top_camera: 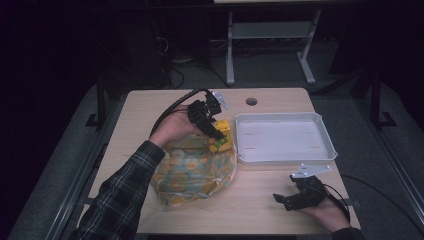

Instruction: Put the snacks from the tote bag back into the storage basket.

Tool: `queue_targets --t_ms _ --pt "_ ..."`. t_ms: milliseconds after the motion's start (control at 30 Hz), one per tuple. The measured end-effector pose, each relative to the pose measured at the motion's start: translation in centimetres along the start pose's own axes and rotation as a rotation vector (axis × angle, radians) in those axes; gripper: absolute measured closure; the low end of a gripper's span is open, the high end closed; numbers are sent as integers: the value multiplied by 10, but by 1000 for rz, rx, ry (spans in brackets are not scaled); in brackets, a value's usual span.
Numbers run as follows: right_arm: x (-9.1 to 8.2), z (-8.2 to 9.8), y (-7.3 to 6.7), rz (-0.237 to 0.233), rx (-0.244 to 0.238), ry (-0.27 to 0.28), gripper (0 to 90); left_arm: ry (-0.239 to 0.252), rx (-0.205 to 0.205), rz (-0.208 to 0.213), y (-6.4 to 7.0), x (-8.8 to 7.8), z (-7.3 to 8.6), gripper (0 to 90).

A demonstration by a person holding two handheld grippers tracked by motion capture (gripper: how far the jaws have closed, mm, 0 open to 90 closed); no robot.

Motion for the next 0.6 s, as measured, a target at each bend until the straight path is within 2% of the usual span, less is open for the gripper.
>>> queue_targets --t_ms 267,600 --pt "0 -1 0 -9 17 11 66 7 7 2 3 9 -17 504" --pt "0 -1 -1 -16 15 12 66 30 7 0 6 20 -39 504"
Point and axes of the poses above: each handheld gripper's, and its own axes: x roughly forward along the jaws, z roughly out of its underside, y roughly to its right, the point moved 3 cm from there along x, roughly forward along the jaws, and after that the axes turned 2 degrees about -y, right-handed, at the moved point
